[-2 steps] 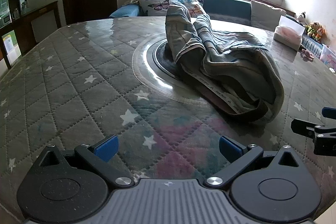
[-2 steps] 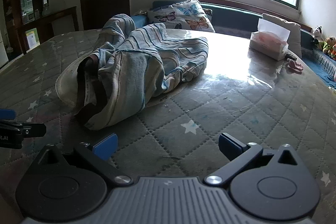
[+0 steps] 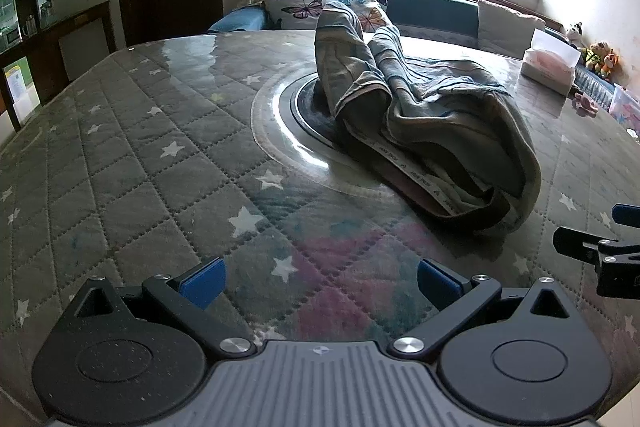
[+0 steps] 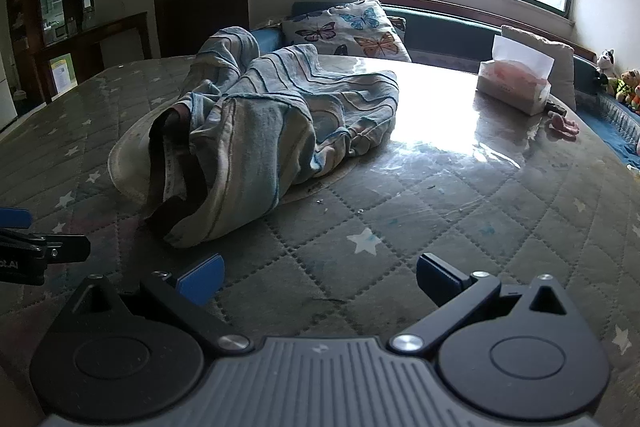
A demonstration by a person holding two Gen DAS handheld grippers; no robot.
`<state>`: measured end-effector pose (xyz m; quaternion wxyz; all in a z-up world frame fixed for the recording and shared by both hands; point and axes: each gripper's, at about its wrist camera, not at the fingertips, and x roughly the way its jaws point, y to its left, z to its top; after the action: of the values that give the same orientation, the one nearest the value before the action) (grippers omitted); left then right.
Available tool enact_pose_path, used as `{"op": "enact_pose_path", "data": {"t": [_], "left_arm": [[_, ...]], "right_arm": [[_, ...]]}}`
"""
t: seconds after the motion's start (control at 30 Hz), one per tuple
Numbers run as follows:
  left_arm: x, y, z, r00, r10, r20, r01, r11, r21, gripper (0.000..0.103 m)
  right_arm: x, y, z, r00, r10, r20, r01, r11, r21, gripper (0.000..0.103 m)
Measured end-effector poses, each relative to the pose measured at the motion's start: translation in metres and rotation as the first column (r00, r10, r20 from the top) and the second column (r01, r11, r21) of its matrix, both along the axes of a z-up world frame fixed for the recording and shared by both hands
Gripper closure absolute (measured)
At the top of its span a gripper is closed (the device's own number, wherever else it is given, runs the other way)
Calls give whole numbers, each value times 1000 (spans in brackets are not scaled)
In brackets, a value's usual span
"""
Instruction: Fold clothes
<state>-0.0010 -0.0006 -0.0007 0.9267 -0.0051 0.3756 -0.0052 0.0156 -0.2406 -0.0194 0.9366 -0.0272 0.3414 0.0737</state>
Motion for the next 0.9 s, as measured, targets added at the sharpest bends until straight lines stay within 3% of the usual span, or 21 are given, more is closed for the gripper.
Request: {"op": "enact_pose_path", "data": {"t": [0.9], "left_arm": [[-5, -6, -6, 1000, -16, -12, 16, 1000, -1, 0]], "right_arm": [[-5, 7, -2, 1000, 24, -8, -24, 1000, 20, 0]]}}
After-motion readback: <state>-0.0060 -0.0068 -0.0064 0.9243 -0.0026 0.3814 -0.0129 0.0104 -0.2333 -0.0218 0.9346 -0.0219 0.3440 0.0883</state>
